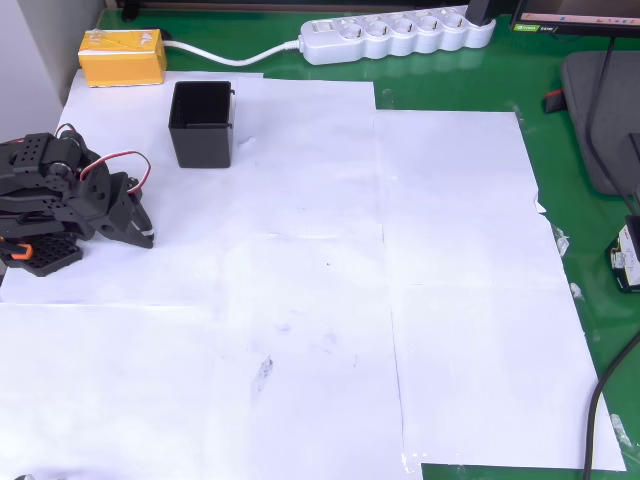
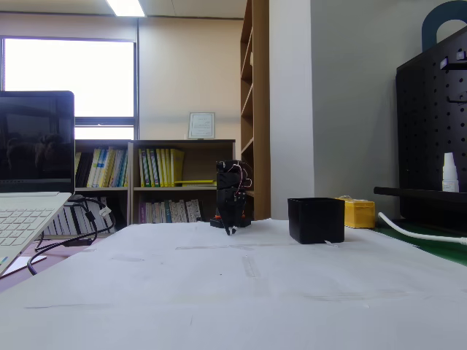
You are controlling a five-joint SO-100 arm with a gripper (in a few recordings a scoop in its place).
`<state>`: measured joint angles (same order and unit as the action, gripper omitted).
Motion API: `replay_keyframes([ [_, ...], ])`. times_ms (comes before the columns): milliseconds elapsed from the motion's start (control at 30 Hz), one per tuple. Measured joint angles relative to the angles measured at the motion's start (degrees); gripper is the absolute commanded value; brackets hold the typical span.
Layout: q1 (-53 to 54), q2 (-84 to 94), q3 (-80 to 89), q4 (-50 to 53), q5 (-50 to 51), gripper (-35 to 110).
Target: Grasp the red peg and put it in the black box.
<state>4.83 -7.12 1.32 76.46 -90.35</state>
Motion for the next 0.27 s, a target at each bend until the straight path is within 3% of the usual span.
replay_keyframes([
  [267, 0.3, 0.0, 0.0, 0.0, 1.1, 0],
])
